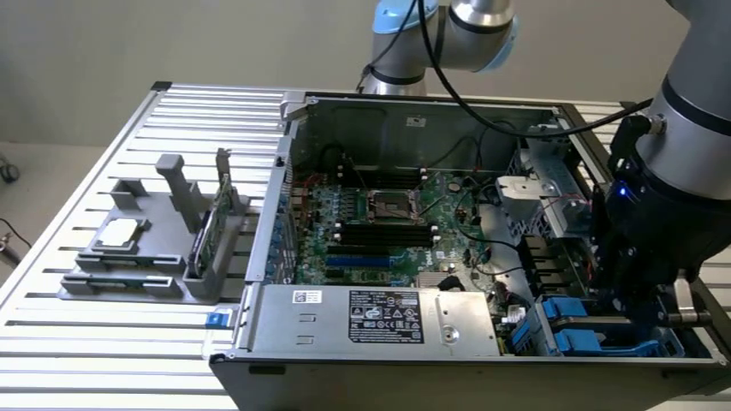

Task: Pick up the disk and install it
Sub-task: 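Insert the second disk wire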

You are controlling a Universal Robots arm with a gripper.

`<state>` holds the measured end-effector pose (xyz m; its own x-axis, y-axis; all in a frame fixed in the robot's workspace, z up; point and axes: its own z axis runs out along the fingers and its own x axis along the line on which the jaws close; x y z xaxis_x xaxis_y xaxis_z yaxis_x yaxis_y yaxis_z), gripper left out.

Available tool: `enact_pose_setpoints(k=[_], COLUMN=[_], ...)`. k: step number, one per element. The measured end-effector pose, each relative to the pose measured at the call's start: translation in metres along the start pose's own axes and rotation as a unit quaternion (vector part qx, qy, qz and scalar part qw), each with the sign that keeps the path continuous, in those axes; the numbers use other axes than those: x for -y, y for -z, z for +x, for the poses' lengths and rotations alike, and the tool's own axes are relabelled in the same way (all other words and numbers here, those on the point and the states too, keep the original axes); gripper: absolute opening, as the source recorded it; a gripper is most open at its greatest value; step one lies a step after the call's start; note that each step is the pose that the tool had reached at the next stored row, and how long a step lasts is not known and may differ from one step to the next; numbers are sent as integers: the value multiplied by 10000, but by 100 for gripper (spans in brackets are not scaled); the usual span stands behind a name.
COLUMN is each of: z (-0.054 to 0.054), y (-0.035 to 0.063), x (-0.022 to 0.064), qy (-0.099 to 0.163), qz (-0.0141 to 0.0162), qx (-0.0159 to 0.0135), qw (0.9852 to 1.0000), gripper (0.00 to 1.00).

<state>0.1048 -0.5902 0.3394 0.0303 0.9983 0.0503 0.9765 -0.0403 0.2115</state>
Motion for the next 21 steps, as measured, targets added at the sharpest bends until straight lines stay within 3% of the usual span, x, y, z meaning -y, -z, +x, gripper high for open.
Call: enact_pose_setpoints(k=[7, 9, 10, 12, 21], z=[1, 5, 6, 5, 6], y=[218, 239, 240, 242, 263], x=[204, 236, 237, 236, 232], qy=[0, -1, -1, 0, 0], qz=[0, 0, 0, 0, 0], qx=[0, -1, -1, -2, -1], qw=[10000, 10000, 10000, 10000, 10000], gripper=[31, 22, 22, 11, 11])
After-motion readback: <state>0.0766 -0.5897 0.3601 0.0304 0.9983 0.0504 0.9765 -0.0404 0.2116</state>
